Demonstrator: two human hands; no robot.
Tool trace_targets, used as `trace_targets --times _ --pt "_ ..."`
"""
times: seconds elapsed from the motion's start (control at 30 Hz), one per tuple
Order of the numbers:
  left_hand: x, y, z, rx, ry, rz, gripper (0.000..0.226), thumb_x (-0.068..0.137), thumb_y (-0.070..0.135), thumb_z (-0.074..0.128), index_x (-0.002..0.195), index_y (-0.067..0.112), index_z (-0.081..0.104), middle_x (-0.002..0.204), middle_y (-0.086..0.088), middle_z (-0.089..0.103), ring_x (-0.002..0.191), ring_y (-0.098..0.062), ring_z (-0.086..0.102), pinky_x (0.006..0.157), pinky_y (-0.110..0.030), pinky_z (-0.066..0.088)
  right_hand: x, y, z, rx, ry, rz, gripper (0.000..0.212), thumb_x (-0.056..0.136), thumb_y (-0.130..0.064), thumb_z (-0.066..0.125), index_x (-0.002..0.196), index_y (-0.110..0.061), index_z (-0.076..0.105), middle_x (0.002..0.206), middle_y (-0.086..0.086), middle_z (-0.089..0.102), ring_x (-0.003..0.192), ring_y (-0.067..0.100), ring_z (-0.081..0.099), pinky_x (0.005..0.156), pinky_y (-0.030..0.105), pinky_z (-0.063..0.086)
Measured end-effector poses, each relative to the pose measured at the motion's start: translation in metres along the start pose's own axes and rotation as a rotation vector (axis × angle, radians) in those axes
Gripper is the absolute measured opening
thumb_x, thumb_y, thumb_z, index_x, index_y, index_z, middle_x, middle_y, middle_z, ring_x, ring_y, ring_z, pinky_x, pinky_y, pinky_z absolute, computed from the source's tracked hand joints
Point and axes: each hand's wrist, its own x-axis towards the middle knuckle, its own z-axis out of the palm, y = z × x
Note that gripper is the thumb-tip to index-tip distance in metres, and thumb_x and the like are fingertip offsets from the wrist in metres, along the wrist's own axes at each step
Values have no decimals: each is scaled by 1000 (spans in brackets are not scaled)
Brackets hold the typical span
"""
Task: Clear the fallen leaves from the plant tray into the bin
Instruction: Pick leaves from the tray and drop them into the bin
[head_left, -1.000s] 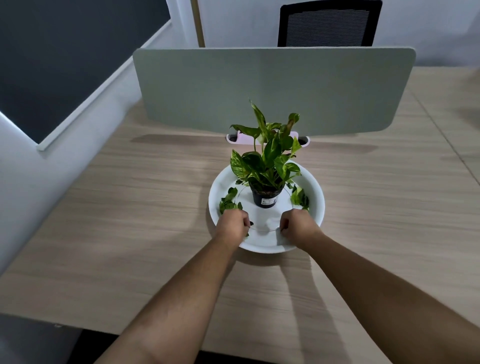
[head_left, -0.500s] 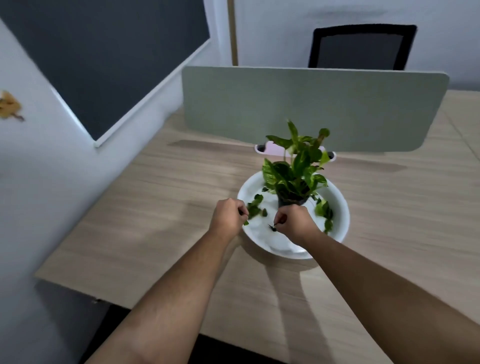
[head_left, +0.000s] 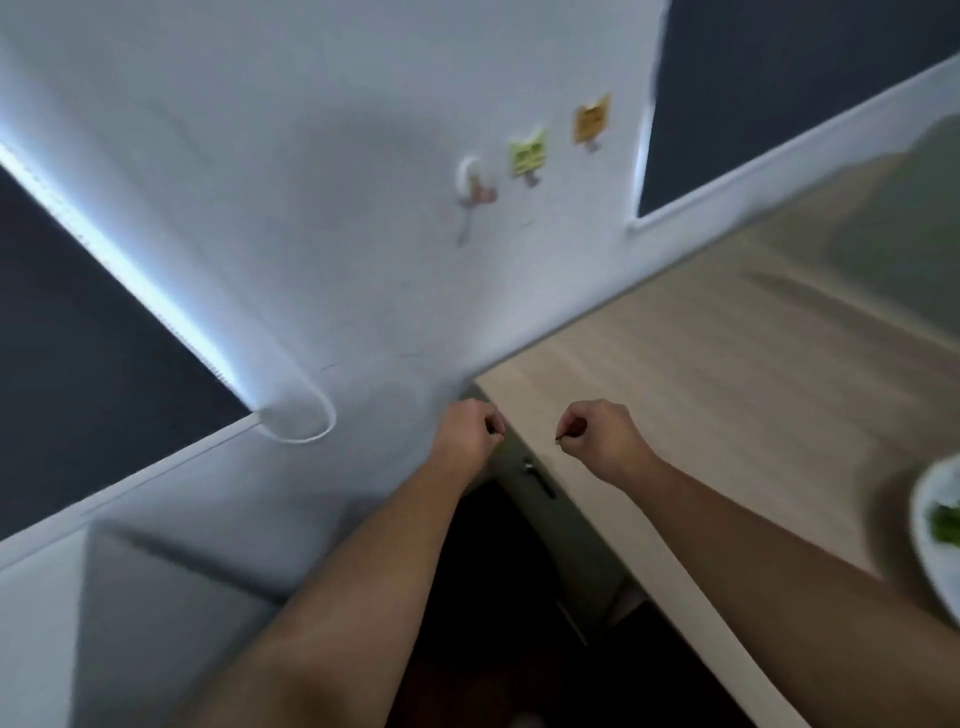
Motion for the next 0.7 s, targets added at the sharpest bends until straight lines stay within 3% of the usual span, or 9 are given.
trace_targets --times 0.17,0.33,0.47,0.6,0.7 --pt "-12 -106 -11 2 -23 -167 14 76 3 64 86 6 73 94 -15 75 91 -27 68 77 -28 49 37 -36 94 -84 -162 -74 8 72 -3 66 76 -7 70 72 7 65 69 15 56 48 7 34" --pt "-8 -182 21 -37 -94 -263 10 76 3 66 82 6 73 92 -15 74 88 -28 67 75 -28 49 65 -25 169 -154 -265 -3 10 75 -3 62 77 -9 70 75 6 65 69 16 56 62 17 38" --pt "3 -217 50 -67 -107 -291 7 75 9 68 80 12 72 87 -12 74 85 -28 68 75 -31 51 83 -6 210 -133 -238 79 11 75 -1 62 78 -9 69 84 15 71 71 20 59 68 23 46" --pt "13 -233 66 -9 -78 -289 18 83 35 64 94 23 72 97 -4 74 93 -24 66 78 -32 52 93 9 233 -171 -309 112 27 79 -11 69 106 -11 64 109 11 66 95 25 62 87 32 49" --pt "17 -239 67 1 -55 -307 23 87 41 56 100 26 69 102 -3 74 98 -24 66 78 -31 50 95 17 236 -182 -302 142 27 82 -13 66 109 -11 63 115 11 64 102 27 60 86 29 46"
